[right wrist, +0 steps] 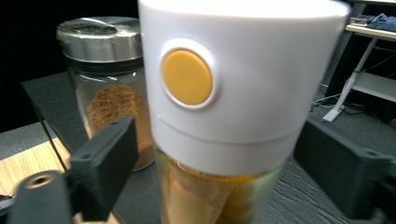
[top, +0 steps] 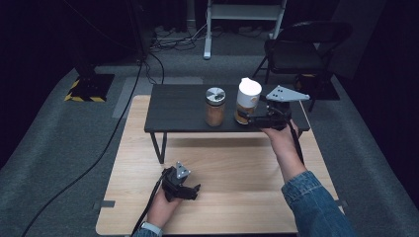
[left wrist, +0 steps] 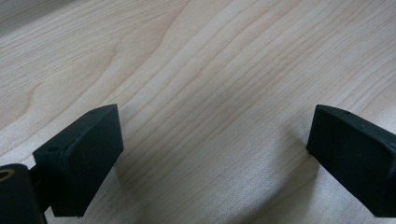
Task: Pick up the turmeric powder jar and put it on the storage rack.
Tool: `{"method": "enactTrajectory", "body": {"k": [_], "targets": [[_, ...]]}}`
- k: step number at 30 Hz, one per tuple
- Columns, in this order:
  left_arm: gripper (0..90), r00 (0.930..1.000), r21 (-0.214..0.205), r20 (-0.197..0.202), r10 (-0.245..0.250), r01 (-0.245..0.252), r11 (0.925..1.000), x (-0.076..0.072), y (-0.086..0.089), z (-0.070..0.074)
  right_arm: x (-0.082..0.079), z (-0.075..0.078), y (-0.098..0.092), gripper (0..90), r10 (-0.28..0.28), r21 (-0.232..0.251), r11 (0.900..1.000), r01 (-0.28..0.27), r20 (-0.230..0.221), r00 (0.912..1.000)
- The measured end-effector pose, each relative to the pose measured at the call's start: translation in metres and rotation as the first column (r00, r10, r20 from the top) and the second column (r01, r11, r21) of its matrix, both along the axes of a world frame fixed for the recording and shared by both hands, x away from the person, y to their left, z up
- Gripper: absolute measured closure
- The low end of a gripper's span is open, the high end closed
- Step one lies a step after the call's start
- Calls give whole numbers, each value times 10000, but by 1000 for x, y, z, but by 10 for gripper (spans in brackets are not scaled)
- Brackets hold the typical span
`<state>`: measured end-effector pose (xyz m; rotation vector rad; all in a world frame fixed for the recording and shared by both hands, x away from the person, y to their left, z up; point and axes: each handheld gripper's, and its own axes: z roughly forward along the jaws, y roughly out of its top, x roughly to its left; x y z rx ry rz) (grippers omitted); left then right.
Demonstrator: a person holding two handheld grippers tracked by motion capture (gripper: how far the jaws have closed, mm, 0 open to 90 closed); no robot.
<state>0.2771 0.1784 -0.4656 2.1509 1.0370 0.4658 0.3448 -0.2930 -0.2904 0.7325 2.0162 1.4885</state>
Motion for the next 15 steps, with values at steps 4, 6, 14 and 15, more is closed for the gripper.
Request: {"method": "enactTrajectory", "body": {"k": [4, 6, 14, 15], "targets": [[33, 10000, 2, 0, 0, 0, 10000, 0, 0, 0, -14, -6, -10, 75, 57, 226, 9997, -67, 470, 9989], [33, 10000, -20, -9, 8, -8, 10000, 0, 0, 0, -21, -8, -15, 73, 160, 167, 9997, -171, 615, 9980], [29, 10000, 35, -29, 13, -13, 10000, 1, -1, 0, -48, -39, -31, 72, 478, 161, 9987, -489, 644, 9968], [29, 10000, 14, -28, -2, 2, 10000, 1, 0, 0, -50, -43, -32, 72, 498, 129, 9986, -506, 528, 9974]]}}
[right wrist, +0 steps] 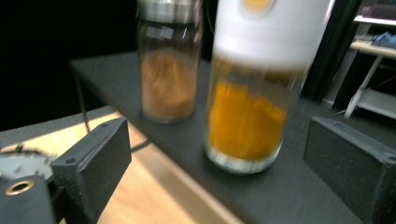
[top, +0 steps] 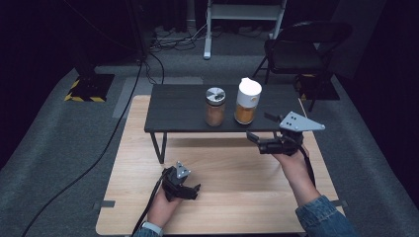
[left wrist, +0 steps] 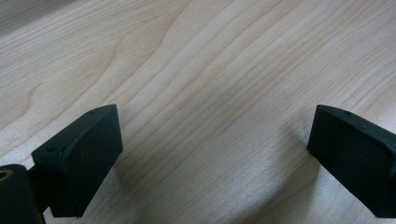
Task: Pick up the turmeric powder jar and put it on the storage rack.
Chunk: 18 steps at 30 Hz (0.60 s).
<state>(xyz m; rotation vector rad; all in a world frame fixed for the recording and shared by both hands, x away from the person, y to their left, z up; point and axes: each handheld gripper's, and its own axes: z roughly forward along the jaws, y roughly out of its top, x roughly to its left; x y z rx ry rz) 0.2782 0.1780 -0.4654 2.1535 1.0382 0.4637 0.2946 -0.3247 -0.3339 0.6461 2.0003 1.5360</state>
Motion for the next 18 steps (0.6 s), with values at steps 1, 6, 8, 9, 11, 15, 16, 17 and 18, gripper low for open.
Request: {"method": "enactTrajectory", "body": {"k": [1, 6, 8, 9, 11, 15, 16, 17, 18], "targets": [[29, 10000, 51, 40, 25, -25, 10000, -1, 0, 0, -2, -5, -1, 72, 12, -42, 10000, -12, -107, 9999], [29, 10000, 30, 18, 19, -19, 10000, 0, 0, 0, -10, -34, -9, 72, 99, -289, 9995, -117, -630, 9980], [29, 10000, 2, 4, 8, -8, 10000, 0, 0, 0, -11, -46, -10, 72, 37, -608, 9981, -94, -934, 9956], [29, 10000, 62, 50, 32, -32, 10000, -1, -1, 0, -11, -50, -11, 72, 16, -713, 9974, -93, -1067, 9943], [29, 10000, 5, 4, 4, -4, 10000, 0, 0, 0, -10, -63, -12, 72, -68, -899, 9959, -62, -1432, 9897], [29, 10000, 0, 7, 18, -18, 10000, -1, 0, 0, -9, -85, -16, 70, -359, -1246, 9922, 100, -2073, 9776], [29, 10000, 1, 6, 17, -17, 10000, 0, 0, 0, -8, -89, -16, 70, -418, -1333, 9910, 121, -2226, 9740], [29, 10000, 1, 6, 18, -18, 10000, 0, 0, 0, -9, -93, -17, 69, -513, -1411, 9898, 185, -2328, 9712], [29, 10000, 0, 6, 19, -19, 10000, -1, 0, 0, -9, -98, -19, 69, -597, -1389, 9899, 264, -2416, 9685]]}}
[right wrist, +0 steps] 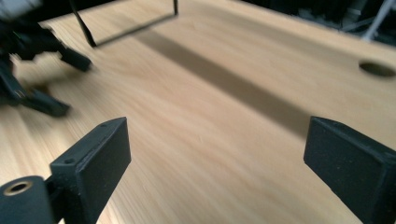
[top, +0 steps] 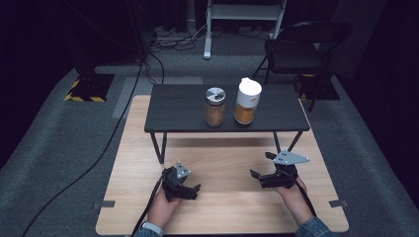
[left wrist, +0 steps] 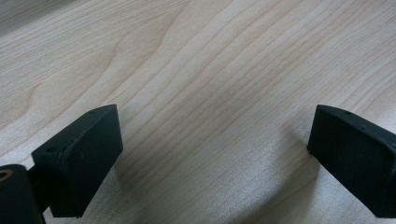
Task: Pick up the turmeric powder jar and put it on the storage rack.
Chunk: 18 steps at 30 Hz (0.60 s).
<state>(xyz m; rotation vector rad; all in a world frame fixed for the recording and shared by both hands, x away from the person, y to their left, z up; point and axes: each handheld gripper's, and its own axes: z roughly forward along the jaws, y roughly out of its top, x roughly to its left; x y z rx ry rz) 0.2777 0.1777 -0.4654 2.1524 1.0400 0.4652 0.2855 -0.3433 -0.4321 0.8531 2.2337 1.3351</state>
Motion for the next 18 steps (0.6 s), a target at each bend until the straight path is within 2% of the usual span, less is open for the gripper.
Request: {"method": "enactTrajectory", "body": {"k": [2, 7, 18], "targets": [[29, 10000, -7, 6, 11, -11, 10000, 0, 0, 0, 1, -7, -3, 65, -118, 0, 9999, 118, -239, 9996], [28, 10000, 22, 12, -27, 27, 10000, -1, 0, 0, 2, -16, -3, 64, -247, -378, 9990, 226, -579, 9980], [28, 10000, 21, 12, -25, 25, 10000, -1, 0, 0, 12, -25, 6, 61, -300, -1352, 9907, 119, -1325, 9907]]}}
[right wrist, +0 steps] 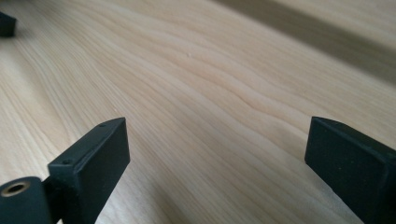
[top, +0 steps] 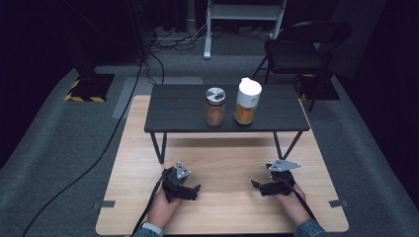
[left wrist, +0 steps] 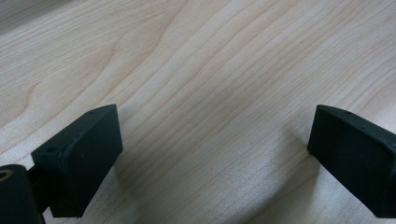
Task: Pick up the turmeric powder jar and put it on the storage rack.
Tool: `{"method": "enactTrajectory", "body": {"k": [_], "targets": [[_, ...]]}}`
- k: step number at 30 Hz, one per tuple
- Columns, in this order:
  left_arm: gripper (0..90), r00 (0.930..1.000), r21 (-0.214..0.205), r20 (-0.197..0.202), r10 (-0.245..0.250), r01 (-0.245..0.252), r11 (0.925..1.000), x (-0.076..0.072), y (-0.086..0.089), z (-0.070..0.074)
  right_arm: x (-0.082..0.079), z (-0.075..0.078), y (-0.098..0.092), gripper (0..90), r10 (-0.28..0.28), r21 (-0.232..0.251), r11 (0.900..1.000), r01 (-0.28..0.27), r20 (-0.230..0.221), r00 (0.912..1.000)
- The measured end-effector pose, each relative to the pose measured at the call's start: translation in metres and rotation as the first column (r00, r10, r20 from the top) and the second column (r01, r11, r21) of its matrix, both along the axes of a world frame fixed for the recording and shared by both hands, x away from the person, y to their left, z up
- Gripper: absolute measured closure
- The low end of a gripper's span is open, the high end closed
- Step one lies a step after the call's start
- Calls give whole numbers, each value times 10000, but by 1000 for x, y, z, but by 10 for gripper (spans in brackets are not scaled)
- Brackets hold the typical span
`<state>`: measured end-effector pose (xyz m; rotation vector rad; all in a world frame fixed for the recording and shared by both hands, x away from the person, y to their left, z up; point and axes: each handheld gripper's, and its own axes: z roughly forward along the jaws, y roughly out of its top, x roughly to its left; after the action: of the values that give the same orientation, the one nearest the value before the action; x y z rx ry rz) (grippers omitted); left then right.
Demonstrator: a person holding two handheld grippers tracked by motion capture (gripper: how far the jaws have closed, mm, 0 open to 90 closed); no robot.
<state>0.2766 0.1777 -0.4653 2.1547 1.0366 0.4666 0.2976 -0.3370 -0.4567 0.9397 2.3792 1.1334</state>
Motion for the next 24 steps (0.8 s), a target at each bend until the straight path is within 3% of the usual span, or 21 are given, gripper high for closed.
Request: {"method": "enactTrajectory", "body": {"k": [3, 5, 6, 24], "targets": [[27, 10000, -15, 7, 4, -4, 10000, 0, 0, 0, 3, -1, 3, 61, -61, -166, 9998, 57, -252, 9997], [27, 10000, -16, 6, 4, -4, 10000, 0, 0, 0, 7, -3, 8, 56, -7, -523, 9986, -21, -532, 9986], [26, 10000, -15, 5, 7, -7, 10000, 0, 0, 0, 4, -8, 10, 25, -48, -626, 9980, 28, -326, 9995], [26, 10000, -11, 8, 9, -9, 10000, 0, 0, 0, 6, -7, 11, 21, -29, -639, 9980, 5, -383, 9993]]}}
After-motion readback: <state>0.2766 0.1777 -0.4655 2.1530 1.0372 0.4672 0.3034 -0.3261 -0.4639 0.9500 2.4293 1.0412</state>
